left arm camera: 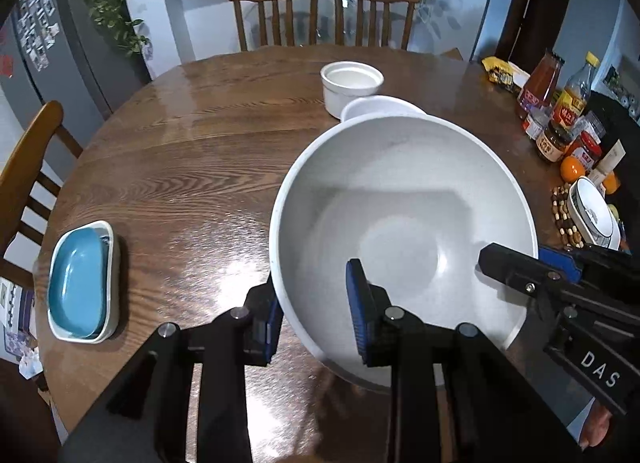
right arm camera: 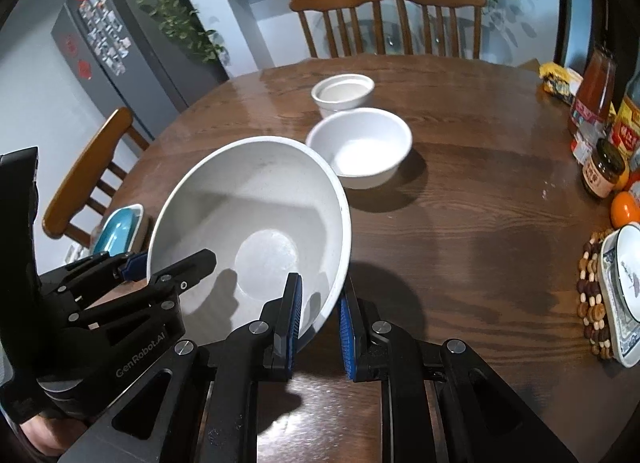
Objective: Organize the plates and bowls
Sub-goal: 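Slide the large white bowl with the left gripper toward the plate stack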
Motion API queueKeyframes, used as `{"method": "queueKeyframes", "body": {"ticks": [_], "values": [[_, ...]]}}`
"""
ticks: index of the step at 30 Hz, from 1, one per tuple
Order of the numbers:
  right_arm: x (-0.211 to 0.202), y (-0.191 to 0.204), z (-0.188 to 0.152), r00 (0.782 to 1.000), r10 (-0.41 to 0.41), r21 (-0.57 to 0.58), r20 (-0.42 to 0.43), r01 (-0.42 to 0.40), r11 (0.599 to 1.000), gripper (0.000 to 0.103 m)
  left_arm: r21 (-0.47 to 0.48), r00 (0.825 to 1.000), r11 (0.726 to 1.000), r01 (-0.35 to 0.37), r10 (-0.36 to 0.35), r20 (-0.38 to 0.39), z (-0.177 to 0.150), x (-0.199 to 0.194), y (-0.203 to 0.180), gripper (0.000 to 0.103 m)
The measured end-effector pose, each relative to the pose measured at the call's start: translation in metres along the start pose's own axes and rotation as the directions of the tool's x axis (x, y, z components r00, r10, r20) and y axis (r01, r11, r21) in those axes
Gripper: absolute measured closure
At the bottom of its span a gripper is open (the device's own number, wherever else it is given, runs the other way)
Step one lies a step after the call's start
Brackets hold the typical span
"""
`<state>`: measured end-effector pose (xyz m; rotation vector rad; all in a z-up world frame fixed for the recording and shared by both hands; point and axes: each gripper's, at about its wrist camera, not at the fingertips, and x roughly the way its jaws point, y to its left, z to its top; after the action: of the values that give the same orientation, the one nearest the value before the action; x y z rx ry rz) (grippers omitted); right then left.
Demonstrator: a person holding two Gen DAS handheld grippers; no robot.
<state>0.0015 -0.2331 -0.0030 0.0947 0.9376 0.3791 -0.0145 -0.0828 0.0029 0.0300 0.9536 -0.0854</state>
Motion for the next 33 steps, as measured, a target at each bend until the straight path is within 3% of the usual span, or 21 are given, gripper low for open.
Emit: {"method": "queueKeyframes", "body": {"ticks": [16,33], "values": [[0.000,0.070,0.013,0.998,0.060,-0.110,0.034,-0.056,0.992,0.084,-0.076,0.995,0.994,-0.084,0.088,0.045,-0.013,-0.033,0.059,0.076],[0.033,0.128,0.060,0.996,0.078,-0.189,0.041,-0.069,0.980,0.084,-0.143,0.988,0.979,-0.143,0.150,0.039,0.018,-0.028,0.121,0.076]]}}
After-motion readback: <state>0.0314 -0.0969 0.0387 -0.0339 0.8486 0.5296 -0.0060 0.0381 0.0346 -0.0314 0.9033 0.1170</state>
